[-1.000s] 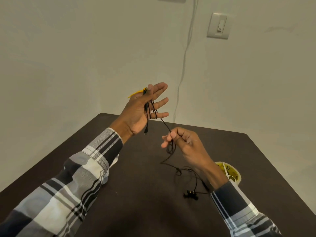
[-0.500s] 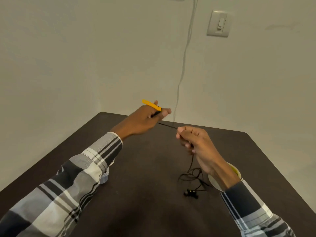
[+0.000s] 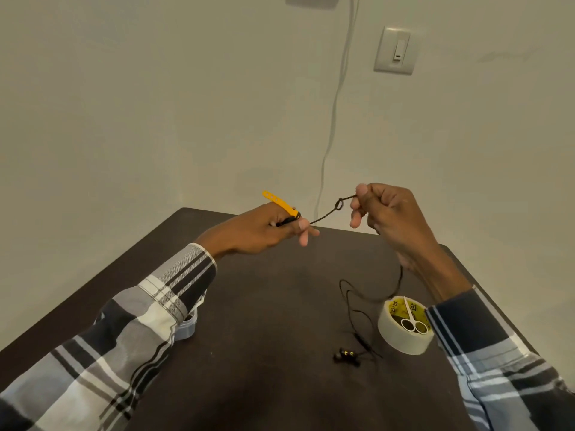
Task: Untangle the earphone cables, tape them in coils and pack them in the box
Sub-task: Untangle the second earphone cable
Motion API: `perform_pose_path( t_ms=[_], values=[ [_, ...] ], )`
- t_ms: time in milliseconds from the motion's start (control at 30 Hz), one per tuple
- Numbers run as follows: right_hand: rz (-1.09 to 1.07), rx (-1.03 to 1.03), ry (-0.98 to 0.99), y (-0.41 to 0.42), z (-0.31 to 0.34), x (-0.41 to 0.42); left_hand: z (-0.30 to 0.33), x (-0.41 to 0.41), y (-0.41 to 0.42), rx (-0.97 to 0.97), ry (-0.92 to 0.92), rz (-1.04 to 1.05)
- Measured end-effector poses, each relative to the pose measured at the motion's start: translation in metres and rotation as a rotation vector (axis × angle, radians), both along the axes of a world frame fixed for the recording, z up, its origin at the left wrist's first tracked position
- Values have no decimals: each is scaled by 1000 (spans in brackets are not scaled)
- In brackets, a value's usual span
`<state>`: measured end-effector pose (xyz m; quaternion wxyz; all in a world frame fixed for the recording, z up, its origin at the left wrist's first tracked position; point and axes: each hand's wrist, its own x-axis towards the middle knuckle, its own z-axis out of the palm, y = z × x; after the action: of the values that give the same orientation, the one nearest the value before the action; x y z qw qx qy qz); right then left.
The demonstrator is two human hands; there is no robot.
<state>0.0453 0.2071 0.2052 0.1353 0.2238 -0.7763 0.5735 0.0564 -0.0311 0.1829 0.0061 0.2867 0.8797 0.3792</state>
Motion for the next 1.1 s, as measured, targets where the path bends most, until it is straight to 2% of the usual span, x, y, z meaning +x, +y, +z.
perform_pose_path(
  t_ms=[200, 300, 400, 500, 533, 567, 600, 700, 733, 800, 1100],
  values=[
    [-114, -7, 12, -1, -3, -20, 5, 19, 1, 79, -64, -104],
    [-173, 60, 0, -10, -12, -33, 5, 28, 3, 155, -119, -196],
    [-135, 72, -3, -18, -18, -36, 4, 36, 12, 290, -262, -296],
    [-48, 98, -118, -46, -28, -27, 9, 41, 21, 523, -380, -423],
    [-118, 131, -153, -65, -36, -23, 12, 41, 22, 614, -400, -448],
    [-318, 186, -120, -81, -43, -18, 14, 39, 21, 693, -406, -463],
    [-422, 164, -133, -85, -49, -10, 17, 37, 20, 752, -401, -467],
    [91, -115, -240, -67, -58, -9, 22, 31, 12, 864, -381, -479],
    [141, -186, -258, -57, -55, -6, 23, 30, 9, 901, -378, -480],
    [147, -252, -258, -44, -59, -9, 24, 27, 1, 978, -375, -463],
    [217, -139, -201, -48, -72, 5, 31, 20, -5, 1226, -306, -311]
  ],
)
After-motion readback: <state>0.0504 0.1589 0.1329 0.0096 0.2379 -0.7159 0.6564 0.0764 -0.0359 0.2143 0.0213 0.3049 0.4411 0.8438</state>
